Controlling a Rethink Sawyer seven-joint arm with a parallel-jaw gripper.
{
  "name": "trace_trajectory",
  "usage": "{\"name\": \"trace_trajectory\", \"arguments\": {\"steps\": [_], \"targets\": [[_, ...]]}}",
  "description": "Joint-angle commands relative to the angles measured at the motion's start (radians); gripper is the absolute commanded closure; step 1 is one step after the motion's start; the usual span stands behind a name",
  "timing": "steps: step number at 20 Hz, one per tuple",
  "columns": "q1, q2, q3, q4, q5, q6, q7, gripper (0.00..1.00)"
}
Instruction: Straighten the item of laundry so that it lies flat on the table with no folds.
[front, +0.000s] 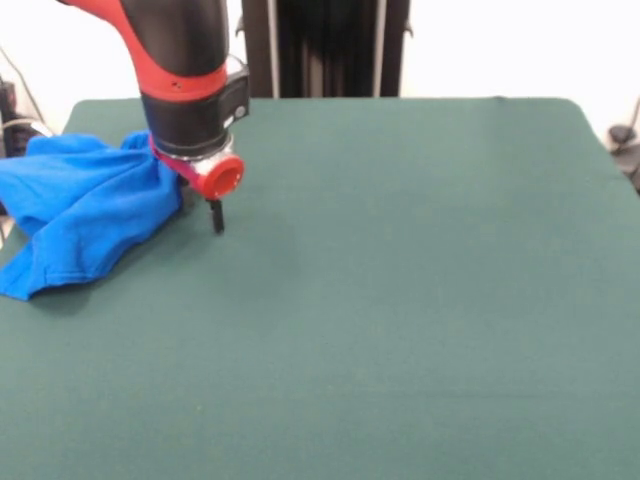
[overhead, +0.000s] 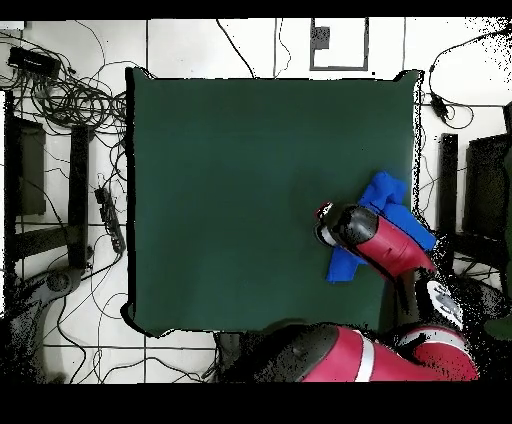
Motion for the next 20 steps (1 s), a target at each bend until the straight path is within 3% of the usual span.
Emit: {"name": "trace_trajectory", "arguments": {"steps": [1, 10, 20], "targets": [[0.054, -0.073, -0.015, 0.11, -0.01, 0.281, 0.146, 0.0], [0.088, -0.217, -0.089, 0.091, -0.053, 0.467, 0.135, 0.0], [0.05, -0.117, -0.071, 0.083, -0.084, 0.278, 0.131, 0.0]]}}
